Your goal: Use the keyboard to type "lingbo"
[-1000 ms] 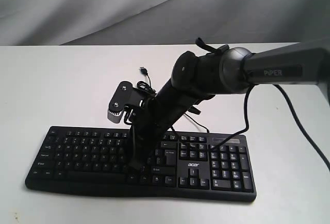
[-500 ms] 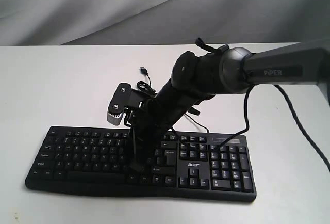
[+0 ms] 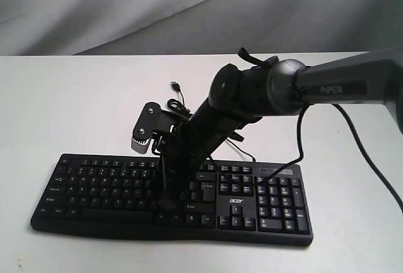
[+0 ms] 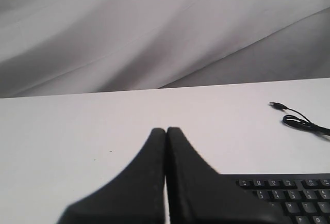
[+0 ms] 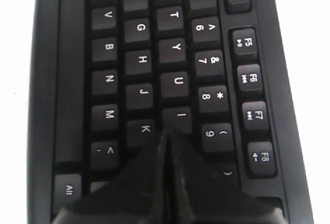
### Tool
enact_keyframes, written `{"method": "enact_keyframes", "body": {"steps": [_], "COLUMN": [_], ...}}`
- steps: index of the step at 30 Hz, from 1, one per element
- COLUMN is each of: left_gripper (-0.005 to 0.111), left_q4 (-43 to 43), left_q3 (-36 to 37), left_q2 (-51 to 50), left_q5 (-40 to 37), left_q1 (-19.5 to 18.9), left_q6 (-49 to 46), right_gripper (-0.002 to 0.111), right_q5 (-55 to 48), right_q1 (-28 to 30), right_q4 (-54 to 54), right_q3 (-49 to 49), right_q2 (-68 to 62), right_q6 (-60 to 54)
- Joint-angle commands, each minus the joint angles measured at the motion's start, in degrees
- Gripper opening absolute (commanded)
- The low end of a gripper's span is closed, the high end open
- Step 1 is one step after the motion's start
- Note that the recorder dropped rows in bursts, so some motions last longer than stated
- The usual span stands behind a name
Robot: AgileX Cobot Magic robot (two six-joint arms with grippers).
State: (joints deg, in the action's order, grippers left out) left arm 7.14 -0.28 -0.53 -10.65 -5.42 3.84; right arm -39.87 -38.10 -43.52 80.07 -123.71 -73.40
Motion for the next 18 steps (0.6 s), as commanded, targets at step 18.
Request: {"method": "enact_keyframes", "body": {"steps": [18], "left_gripper": [0.001], "left_q4": [0.01], "left_q3": [0.28], "left_q2": [-0.32], "left_q5": [0.35], "left_q1": [0.31], "left_q6": [0.12], "right_gripper": [0.000], "right_q5": [2.11], "right_q1": [0.14], "right_q4": [-0.12], "right_q3": [-0.26], "right_q2": [-0.02], "right_q6": [-0.45]}}
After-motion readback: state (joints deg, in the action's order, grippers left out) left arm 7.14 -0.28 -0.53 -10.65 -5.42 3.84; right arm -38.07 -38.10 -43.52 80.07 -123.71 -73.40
